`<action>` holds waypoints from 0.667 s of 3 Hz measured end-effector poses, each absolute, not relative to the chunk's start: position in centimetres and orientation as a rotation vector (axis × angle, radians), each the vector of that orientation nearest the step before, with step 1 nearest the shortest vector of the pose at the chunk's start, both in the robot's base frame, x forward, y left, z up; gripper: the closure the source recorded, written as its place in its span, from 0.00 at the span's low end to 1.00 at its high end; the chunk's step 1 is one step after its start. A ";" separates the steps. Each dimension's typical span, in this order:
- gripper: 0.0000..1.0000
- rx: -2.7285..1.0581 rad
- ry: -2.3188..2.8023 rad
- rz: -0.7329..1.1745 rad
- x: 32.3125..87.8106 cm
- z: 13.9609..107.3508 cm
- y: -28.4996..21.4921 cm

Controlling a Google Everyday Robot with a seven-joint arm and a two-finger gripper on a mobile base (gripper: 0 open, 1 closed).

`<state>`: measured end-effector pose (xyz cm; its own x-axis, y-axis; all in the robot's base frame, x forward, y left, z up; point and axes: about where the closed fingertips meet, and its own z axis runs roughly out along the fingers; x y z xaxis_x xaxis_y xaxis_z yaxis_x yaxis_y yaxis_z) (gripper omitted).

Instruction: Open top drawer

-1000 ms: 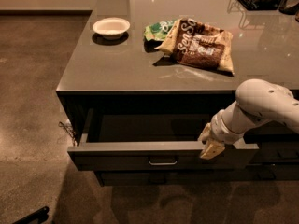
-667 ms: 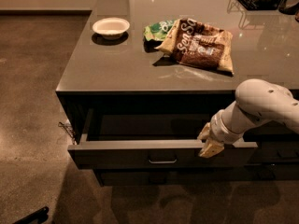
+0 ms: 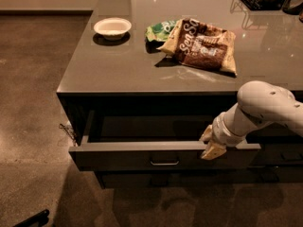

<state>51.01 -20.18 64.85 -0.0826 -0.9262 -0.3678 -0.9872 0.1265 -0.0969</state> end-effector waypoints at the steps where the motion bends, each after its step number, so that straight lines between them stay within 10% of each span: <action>1: 0.15 -1.861 2.072 0.254 51.0 64.8 -20.1; 2: 0.00 -1.863 2.072 0.256 50.9 64.7 -20.0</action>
Offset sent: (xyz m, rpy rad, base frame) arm -0.0004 0.0007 -0.0008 0.0002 0.0019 0.0016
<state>50.91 -20.03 64.67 -0.0810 -0.9264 -0.3678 -0.9880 0.1233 -0.0929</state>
